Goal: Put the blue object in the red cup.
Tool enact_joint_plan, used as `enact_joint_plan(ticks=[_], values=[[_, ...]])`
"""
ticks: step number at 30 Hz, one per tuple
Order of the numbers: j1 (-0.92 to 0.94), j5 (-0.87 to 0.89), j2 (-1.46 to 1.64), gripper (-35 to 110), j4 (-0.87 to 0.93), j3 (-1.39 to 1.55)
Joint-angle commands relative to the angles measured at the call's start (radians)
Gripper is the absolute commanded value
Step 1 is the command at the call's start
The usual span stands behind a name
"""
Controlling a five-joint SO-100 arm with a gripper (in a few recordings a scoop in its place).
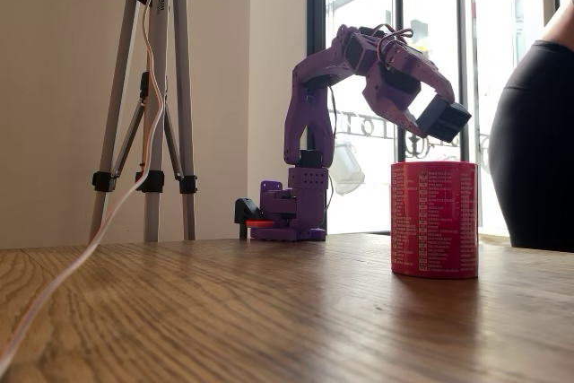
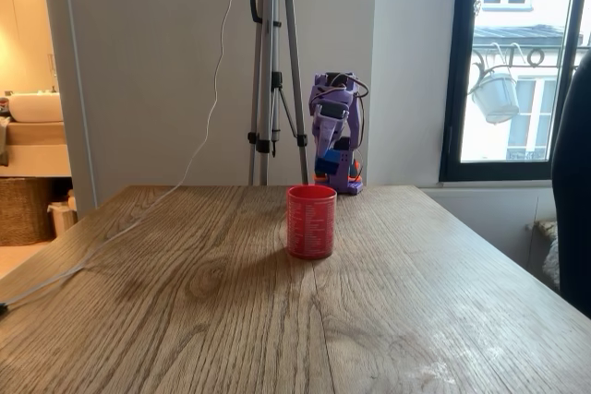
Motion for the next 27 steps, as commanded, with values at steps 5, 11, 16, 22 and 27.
enact_joint_plan(ticks=[5, 11, 16, 22, 27], values=[[0.012, 0.005, 0.015, 38, 0.040, -0.015], [0.012, 0.003, 0.009, 38, 0.060, -0.014], [0.012, -0.009, 0.008, 35, 0.051, -0.014], [0.011, -0.077, 0.008, 1, 0.035, -0.015], [0.012, -0.117, 0.005, 1, 0.015, -0.011]])
